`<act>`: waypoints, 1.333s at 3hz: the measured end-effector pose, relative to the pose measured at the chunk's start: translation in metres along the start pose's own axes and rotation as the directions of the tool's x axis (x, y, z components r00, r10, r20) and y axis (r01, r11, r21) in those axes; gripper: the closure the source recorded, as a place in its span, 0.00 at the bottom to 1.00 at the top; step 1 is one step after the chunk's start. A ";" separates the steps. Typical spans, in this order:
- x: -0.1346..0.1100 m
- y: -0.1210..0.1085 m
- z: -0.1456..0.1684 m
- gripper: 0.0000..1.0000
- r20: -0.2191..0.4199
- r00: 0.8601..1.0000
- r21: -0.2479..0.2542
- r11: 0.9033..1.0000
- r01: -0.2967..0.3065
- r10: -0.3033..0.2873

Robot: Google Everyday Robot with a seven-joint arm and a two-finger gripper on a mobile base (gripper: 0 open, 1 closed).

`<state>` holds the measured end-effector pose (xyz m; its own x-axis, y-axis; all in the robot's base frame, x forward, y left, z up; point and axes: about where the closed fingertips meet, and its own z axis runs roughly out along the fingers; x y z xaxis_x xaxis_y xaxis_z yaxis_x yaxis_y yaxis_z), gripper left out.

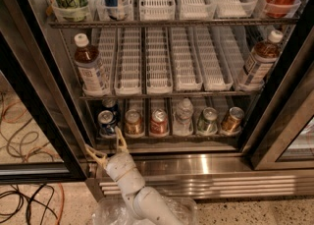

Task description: Pick pepsi can from bottom shelf of fridge

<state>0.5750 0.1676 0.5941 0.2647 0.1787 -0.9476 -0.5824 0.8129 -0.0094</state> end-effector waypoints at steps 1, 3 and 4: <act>0.000 -0.001 0.000 0.29 0.004 1.000 0.032 0.999 -0.003 0.003; -0.012 -0.020 0.008 0.31 0.043 0.999 0.167 0.986 -0.008 0.001; -0.012 -0.022 0.012 0.31 0.031 0.999 0.169 0.986 0.016 -0.022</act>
Offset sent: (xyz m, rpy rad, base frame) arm 0.0153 -0.0221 0.0190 0.1249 0.0001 -0.2120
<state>0.5942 0.1543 0.6097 0.3010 0.1781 -0.9369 -0.4398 0.8976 0.0293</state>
